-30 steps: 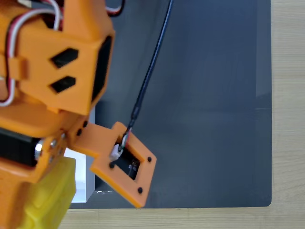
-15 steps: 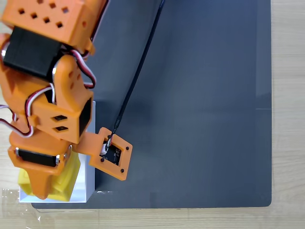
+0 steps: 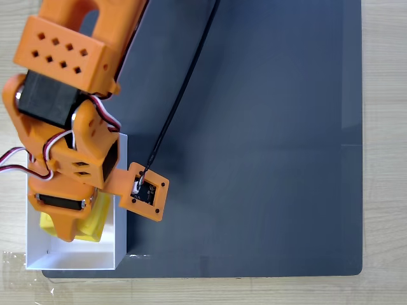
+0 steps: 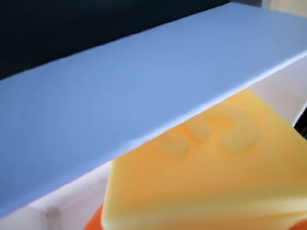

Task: Grasp a yellow block and put it in the box

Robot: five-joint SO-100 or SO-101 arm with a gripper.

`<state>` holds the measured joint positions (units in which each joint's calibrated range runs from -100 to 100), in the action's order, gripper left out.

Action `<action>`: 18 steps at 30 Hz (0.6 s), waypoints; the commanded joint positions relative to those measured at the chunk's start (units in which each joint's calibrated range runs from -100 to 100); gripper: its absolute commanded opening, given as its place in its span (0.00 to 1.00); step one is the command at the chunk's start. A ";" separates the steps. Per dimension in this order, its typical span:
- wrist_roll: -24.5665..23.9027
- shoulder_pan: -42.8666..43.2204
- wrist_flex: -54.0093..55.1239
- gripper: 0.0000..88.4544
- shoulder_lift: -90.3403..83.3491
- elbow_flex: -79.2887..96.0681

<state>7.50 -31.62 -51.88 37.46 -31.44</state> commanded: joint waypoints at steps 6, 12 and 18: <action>0.74 -0.87 0.05 0.50 -1.53 -2.26; 0.26 -0.11 -0.30 0.50 -5.43 -2.17; -3.41 5.19 -14.44 0.50 -21.62 -1.26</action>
<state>6.66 -29.73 -59.07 27.52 -31.44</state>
